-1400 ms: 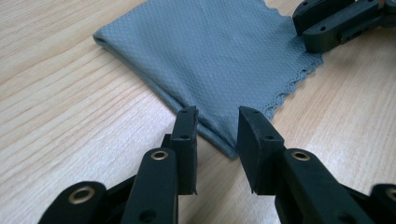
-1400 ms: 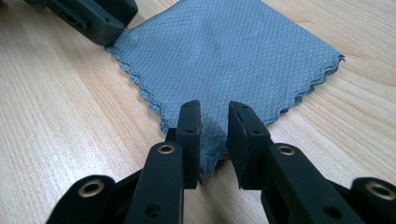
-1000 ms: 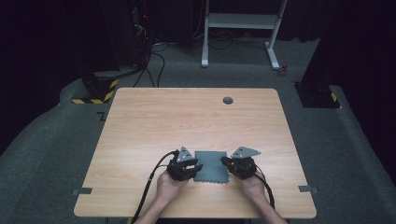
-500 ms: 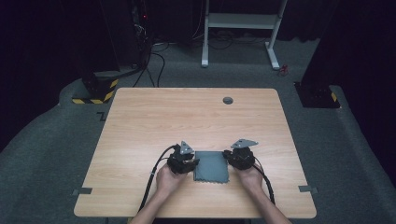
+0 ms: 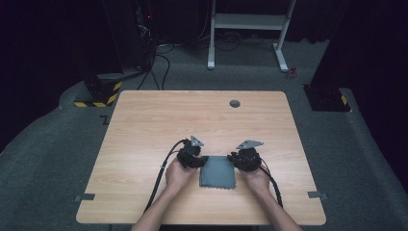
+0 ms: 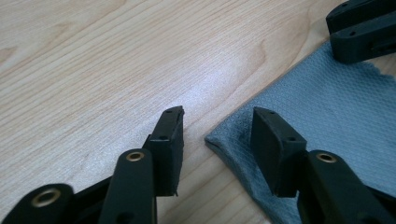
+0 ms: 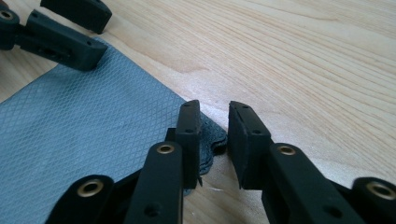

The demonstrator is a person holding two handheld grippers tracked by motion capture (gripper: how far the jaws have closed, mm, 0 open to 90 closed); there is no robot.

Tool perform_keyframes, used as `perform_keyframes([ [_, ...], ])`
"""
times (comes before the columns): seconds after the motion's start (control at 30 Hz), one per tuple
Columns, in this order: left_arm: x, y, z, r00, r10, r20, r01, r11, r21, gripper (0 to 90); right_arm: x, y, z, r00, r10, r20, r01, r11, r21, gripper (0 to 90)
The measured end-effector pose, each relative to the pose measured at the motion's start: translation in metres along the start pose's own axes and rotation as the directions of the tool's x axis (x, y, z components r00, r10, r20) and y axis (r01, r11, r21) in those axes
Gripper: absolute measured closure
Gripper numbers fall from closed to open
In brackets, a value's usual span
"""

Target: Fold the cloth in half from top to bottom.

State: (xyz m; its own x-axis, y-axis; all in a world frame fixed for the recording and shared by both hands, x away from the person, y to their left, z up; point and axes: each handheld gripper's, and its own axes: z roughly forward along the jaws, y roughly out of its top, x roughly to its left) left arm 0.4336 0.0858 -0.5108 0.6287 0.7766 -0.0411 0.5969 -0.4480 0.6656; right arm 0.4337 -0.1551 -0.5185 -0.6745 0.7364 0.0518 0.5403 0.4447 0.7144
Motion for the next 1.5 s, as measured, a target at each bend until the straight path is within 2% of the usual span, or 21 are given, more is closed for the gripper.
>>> perform_keyframes([
  [0.07, 0.0, 0.003, -0.001, 0.9999, -0.004, 0.011, 0.004, 0.9997, 0.023, 60.3, 0.0, 0.002, 0.0, 0.9999, -0.015, -0.007, 0.015, 1.0, 0.012, 79.5],
  [0.17, -0.002, 0.003, -0.001, 0.9993, 0.013, 0.034, -0.013, 0.9996, 0.023, 72.2, 0.001, 0.005, 0.001, 0.9992, -0.036, -0.017, 0.037, 0.999, 0.03, 85.7],
  [0.23, 0.0, 0.003, -0.001, 0.9973, -0.008, 0.073, 0.006, 0.9995, 0.029, 78.9, 0.002, 0.005, 0.001, 0.9987, -0.048, -0.016, 0.049, 0.998, 0.033, 86.8],
  [0.27, 0.0, 0.003, -0.001, 0.9973, -0.008, 0.073, 0.006, 0.9995, 0.029, 81.8, 0.002, 0.005, 0.001, 0.999, -0.042, -0.018, 0.042, 0.999, 0.034, 87.4],
  [0.3, 0.001, 0.003, 0.0, 0.9958, -0.024, 0.089, 0.022, 0.9994, 0.026, 84.0, 0.001, 0.005, 0.001, 0.999, -0.039, -0.021, 0.04, 0.999, 0.031, 87.7],
  [0.33, 0.0, 0.003, -0.001, 0.9968, -0.002, 0.08, 0.0, 0.9997, 0.024, 85.3, 0.001, 0.005, 0.001, 0.999, -0.039, -0.021, 0.039, 0.999, 0.029, 87.9],
  [0.4, -0.004, 0.003, -0.001, 0.9978, 0.058, 0.033, -0.058, 0.9983, 0.009, 86.4, 0.001, 0.006, 0.001, 0.9987, -0.049, -0.012, 0.049, 0.999, 0.022, 88.2],
  [0.43, -0.004, 0.003, -0.001, 0.9978, 0.063, 0.024, -0.063, 0.998, 0.005, 86.5, 0.002, 0.007, 0.001, 0.9986, -0.052, -0.006, 0.052, 0.998, 0.019, 88.2],
  [0.63, 0.008, 0.003, 0.002, 0.9998, 0.019, 0.004, -0.019, 0.9995, -0.025, 86.3, 0.0, 0.018, 0.008, 0.999, -0.044, 0.01, 0.044, 0.999, 0.009, 88.3],
  [0.77, 0.015, 0.003, 0.005, 0.9998, 0.011, -0.016, -0.012, 0.9987, -0.049, 86.0, 0.0, 0.026, 0.017, 0.9977, -0.057, 0.037, 0.056, 0.998, 0.014, 88.2],
  [0.83, 0.017, 0.004, 0.007, 0.9995, 0.021, -0.025, -0.022, 0.9981, -0.057, 85.9, 0.001, 0.028, 0.021, 0.9967, -0.062, 0.052, 0.061, 0.998, 0.028, 88.2],
  [0.97, 0.02, 0.01, 0.01, 0.9979, 0.04, -0.051, -0.042, 0.9985, -0.036, 84.4, -0.001, 0.029, 0.026, 0.9971, -0.044, 0.062, 0.042, 0.999, 0.021, 87.5],
  [1.03, 0.019, 0.01, 0.009, 0.9975, 0.03, -0.064, -0.032, 0.9991, -0.03, 77.4, -0.002, 0.029, 0.026, 0.9974, -0.04, 0.06, 0.039, 0.999, 0.019, 85.2],
  [1.1, 0.021, 0.008, 0.004, 0.9988, 0.009, -0.048, -0.011, 0.9996, -0.025, 65.4, -0.003, 0.029, 0.023, 0.9986, -0.025, 0.046, 0.024, 1.0, 0.012, 77.3],
  [1.23, 0.016, -0.001, -0.009, 0.9999, 0.004, -0.015, -0.004, 0.9992, -0.039, 56.0, 0.002, 0.025, 0.011, 0.9991, -0.034, 0.027, 0.034, 0.999, -0.004, 72.6],
  [1.33, 0.007, -0.009, -0.017, 0.9999, 0.012, 0.006, -0.012, 0.9989, -0.046, 53.5, 0.011, 0.019, 0.006, 0.998, -0.062, 0.015, 0.062, 0.998, 0.001, 71.7],
  [1.4, 0.0, -0.015, -0.02, 0.999, 0.044, 0.004, -0.044, 0.9986, -0.03, 52.8, 0.016, 0.014, 0.003, 0.9978, -0.067, -0.001, 0.067, 0.998, -0.004, 71.2],
  [1.5, -0.008, -0.025, -0.023, 0.9978, 0.066, 0.002, -0.066, 0.9977, -0.018, 52.6, 0.024, 0.006, -0.002, 0.9964, -0.083, -0.02, 0.083, 0.996, -0.014, 70.9],
])
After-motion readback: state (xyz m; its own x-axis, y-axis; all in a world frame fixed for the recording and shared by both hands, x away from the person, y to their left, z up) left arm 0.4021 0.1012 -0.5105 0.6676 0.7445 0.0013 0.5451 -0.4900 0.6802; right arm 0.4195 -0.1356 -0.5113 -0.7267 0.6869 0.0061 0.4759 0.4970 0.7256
